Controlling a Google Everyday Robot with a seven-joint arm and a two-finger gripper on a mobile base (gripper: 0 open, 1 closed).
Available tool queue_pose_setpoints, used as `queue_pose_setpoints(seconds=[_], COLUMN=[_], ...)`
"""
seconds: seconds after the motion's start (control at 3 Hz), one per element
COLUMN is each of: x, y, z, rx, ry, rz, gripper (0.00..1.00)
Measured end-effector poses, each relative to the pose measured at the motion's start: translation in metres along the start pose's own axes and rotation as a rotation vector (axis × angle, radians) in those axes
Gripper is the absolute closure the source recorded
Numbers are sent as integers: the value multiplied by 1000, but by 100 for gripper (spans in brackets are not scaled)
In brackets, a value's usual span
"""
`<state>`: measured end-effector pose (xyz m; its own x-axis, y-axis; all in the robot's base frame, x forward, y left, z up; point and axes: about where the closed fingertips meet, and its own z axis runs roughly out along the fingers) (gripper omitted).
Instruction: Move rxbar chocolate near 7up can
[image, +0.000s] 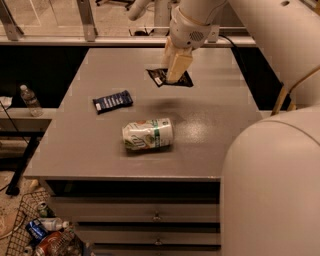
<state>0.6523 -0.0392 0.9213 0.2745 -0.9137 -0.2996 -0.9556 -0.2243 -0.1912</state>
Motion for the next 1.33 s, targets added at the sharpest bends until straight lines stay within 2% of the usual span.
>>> queue_pose_setpoints(seconds=[0.33,0.67,1.0,1.33], x=[-15,-34,-46,-49], y=[12,31,45,51], z=[17,39,50,54], rx=[-50,-124,-173,-193], ry=[-4,12,38,53], rz=[-54,-108,-148,-176], gripper=[100,100,100,100])
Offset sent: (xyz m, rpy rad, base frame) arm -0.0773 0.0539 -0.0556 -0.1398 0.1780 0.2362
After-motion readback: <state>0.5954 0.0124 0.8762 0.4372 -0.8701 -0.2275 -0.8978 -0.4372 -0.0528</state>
